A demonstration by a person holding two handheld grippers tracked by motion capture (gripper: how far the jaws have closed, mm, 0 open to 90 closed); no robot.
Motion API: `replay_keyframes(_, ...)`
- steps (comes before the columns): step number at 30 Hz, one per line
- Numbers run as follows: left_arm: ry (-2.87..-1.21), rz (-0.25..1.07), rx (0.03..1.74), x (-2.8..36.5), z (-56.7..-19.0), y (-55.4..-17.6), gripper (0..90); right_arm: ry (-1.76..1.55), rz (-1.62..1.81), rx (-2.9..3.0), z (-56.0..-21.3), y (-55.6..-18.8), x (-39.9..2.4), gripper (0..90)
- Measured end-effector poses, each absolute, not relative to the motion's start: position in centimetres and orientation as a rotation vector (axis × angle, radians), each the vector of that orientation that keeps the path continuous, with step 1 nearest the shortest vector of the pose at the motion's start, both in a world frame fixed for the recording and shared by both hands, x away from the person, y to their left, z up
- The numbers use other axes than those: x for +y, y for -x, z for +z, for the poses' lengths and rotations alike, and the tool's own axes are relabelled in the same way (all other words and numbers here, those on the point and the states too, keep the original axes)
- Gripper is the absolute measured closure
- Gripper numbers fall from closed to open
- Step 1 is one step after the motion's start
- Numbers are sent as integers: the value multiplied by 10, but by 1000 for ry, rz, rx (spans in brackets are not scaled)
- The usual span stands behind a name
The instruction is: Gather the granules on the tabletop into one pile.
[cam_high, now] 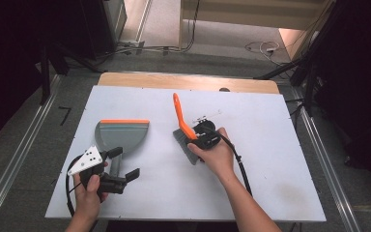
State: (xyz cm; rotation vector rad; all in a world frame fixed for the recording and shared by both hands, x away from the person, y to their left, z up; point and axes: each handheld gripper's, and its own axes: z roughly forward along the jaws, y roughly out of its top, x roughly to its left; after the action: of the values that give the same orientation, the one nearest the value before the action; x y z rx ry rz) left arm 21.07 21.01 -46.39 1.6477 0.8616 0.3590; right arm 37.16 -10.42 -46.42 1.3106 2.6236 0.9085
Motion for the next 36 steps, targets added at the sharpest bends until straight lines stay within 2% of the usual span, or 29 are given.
replay_keyframes(16,-1646,360,861,212,-463,-211,8,-1364,932,2570,-461,-370,-130,689)
replay_keyframes(28,-1646,358,863,211,-464,-211,7,-899,927,2733,-420,-354,-162,690)
replay_keyframes(36,-1648,354,865,210,-465,-212,7,-569,890,2918,-441,-327,-187,688)
